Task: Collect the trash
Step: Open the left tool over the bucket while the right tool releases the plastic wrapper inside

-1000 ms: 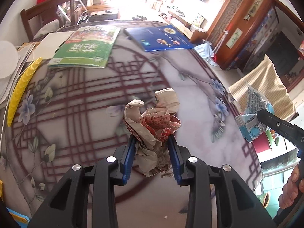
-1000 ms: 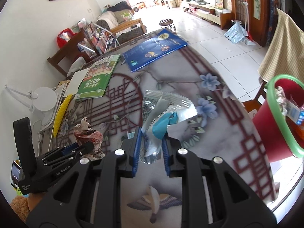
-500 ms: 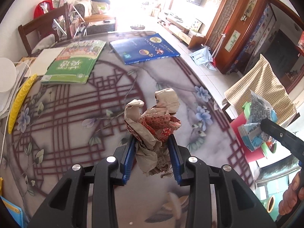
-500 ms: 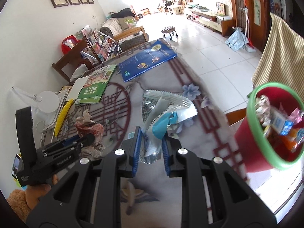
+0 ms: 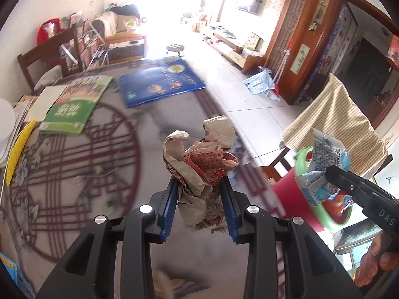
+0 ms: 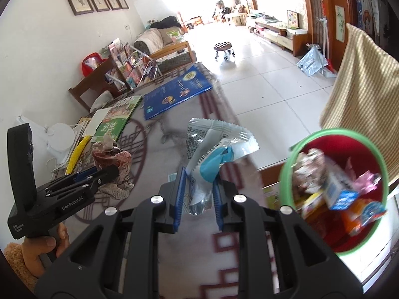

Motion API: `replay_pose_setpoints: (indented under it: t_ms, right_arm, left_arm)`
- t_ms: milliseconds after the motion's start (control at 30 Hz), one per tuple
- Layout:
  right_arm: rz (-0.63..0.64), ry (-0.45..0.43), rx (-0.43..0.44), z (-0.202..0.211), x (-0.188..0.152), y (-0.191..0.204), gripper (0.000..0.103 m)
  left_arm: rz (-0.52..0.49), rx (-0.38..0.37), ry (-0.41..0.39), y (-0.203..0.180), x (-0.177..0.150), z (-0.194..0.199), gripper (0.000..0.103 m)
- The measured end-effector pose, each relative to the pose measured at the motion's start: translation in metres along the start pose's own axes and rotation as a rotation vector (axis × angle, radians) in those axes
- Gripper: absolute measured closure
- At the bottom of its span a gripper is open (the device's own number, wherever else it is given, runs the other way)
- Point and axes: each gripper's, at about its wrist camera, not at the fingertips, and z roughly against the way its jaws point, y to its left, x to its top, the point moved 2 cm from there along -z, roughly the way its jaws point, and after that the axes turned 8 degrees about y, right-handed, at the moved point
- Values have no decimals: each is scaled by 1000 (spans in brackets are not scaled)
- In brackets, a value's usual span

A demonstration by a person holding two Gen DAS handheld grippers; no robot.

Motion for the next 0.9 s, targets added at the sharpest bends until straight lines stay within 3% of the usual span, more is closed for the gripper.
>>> replay_pose_setpoints:
  t_ms: [100, 233, 433, 500, 533, 600, 700, 800, 900]
  right_arm:
    - [-9, -25, -24, 14, 6, -29, 82]
    - [-56, -59, -122, 36, 13, -87, 82]
    - [-139, -31, -220, 53, 10, -157, 82]
    - [-152, -18, -231, 54, 6, -167, 81]
    - [-155, -10, -236, 54, 5, -170, 78]
    - [-167, -2, -255, 55, 1, -175, 46]
    - [-176, -18, -275, 61, -4, -177, 39]
    - [-181, -44, -289, 68, -3, -174, 28]
    - [-166, -136, -294, 83, 3, -159, 17]
  left_arm:
    - [-21, -33, -2, -30, 10, -2, 71]
    - [-103, -120, -1, -92, 25, -11, 71]
    - [-255, -221, 45, -180, 34, -40, 71]
    - [-291, -240, 54, -198, 34, -46, 65]
    - [-310, -246, 57, -207, 33, -50, 60]
    - [-328, -245, 50, -215, 32, -51, 31]
    - [-319, -252, 22, -215, 34, -46, 20]
    - [-312, -235, -24, -213, 41, -35, 15]
    - [-325, -184, -115, -208, 50, -11, 10]
